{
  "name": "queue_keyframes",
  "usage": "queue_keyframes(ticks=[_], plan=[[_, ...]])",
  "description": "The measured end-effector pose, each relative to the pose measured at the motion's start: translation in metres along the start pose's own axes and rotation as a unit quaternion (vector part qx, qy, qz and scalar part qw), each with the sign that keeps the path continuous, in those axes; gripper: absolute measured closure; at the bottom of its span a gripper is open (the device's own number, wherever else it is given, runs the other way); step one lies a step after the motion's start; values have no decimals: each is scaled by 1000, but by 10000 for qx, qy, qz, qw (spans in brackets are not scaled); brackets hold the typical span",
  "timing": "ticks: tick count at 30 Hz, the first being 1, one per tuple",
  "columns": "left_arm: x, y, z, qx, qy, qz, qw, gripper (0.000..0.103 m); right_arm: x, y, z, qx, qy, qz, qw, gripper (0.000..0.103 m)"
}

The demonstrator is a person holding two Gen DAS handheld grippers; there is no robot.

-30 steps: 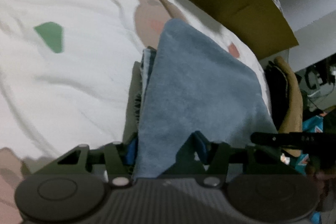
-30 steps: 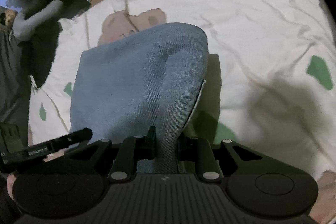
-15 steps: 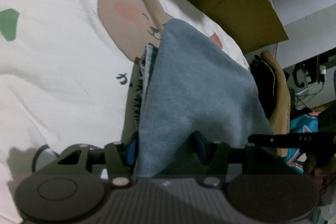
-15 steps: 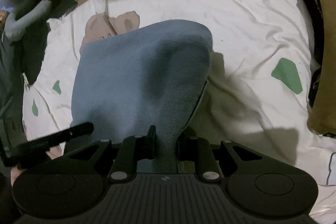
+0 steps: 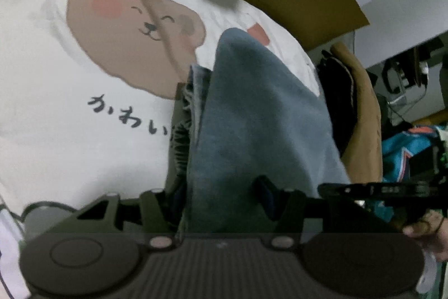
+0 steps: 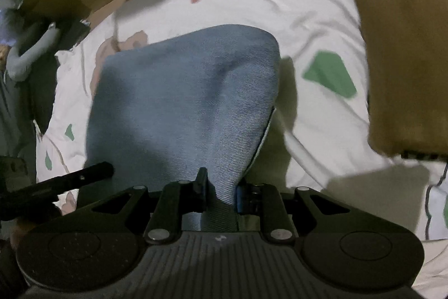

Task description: Fold clothes

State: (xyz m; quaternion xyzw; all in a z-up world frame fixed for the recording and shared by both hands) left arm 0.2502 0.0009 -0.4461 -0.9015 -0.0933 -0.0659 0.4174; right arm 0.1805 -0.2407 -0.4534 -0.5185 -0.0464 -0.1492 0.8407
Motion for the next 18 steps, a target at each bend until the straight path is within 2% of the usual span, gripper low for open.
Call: queue_keyframes(ticks=[9,12,16,18], plan=[[4,-11,9,-219,-245,-82,9994,46,-4,13,-6,98,-195,54,9997,82],[6,-8,13,-283,-319,-95,9990,43,-6,16,-8,112,-243,91,9996,81],[4,0,20,-363,-457,81,9983,31,-4,19,-8,68,-334,179,9993,80],[3,4,22,-450,-530,161,9975,31,-4,20,-7,58,-342,230,9991,80]])
Point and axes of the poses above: each gripper's, at about its wrist camera, not at the fingertips, and y roughly the way its jaws point, z to its left, x to its top, the point moved 9 cm from there along y, roughly the way its jaws point, and after that the axes turned 8 degrees about -y, right-handed, at the moved point
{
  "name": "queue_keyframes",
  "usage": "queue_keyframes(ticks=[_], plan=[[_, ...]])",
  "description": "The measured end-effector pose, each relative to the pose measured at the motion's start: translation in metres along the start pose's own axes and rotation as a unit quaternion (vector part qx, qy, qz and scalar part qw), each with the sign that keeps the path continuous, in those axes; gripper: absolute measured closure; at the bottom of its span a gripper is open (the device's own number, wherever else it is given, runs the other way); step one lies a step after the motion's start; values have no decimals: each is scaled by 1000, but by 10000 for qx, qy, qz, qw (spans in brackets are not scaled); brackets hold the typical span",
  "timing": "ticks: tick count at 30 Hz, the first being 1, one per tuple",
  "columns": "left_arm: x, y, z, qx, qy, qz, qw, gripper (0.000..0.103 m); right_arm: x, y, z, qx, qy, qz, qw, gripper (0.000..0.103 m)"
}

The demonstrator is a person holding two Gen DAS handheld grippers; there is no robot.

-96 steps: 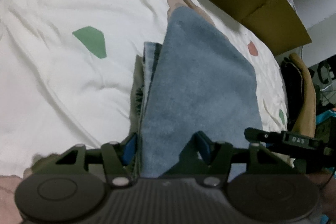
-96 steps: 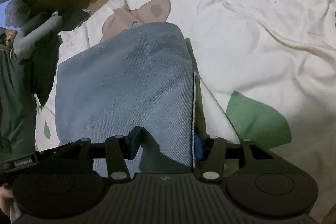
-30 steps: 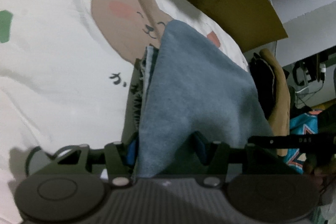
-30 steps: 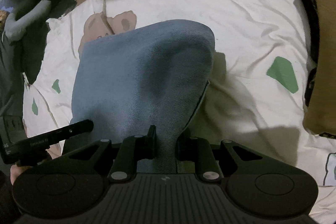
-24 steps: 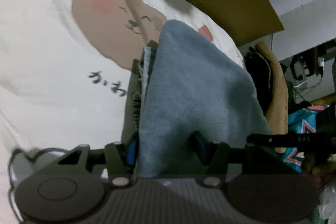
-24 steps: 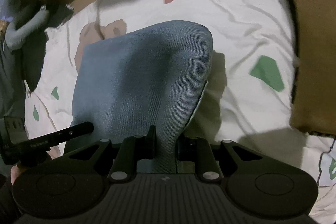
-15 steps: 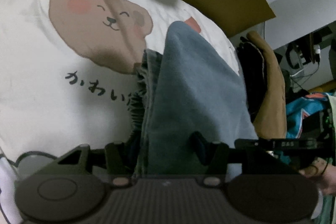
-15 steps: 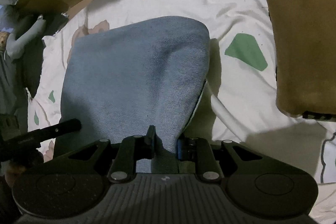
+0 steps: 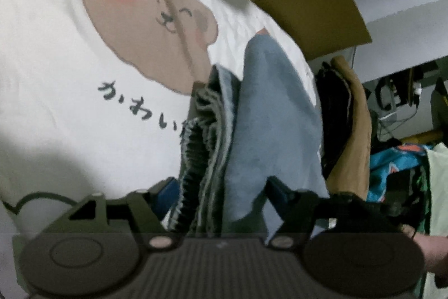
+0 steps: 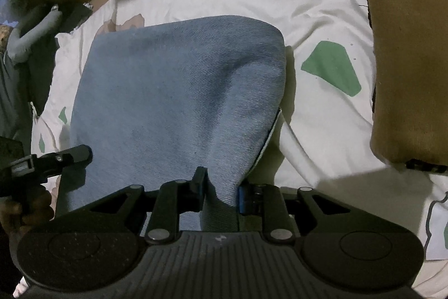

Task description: Fold clothes

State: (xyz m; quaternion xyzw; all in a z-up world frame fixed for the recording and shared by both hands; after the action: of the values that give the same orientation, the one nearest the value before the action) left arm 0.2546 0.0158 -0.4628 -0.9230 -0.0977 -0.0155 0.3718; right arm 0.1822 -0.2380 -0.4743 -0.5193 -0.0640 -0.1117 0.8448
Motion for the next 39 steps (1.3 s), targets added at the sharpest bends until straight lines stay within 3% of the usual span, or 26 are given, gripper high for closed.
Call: queue_keyframes(ticks=[12,17,20,27,33,39], plan=[[0,20,8,-478,-268,570,9969,24,-2,-1,-3,67,-120,-7,9999,78],[5,22,5,-591,-270,778,9948,49,-1,-3,-2,86,-155,-3,9998,77],[5,23,3,-572,-210,862,9944,52,-2,-6,-1,123,-109,-58,9998,76],[5,28,4,-554,-342,1073,9921,49,-11,-9,-4,510,-157,-97,9985,68],[6,31,0,-467,-312,1255,9905,48,-19,-12,-19,924,419,-664,9926,68],[5,38,-3,-382,-345,1422,9885,43,-24,-2,-22,1147,652,-823,9878,68]])
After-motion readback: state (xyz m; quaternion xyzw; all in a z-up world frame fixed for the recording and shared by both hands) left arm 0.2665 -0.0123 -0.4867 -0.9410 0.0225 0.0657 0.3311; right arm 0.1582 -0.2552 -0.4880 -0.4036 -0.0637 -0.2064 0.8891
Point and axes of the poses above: each gripper's, at about its wrist camera, not at the fingertips, and y roughly the way its jaws point, z to its left, x to its top, the point moved 9 cm from there along y, roughly the way its jaws point, and after that the axes turned 8 degrees about -y, right-handed, at the moved point
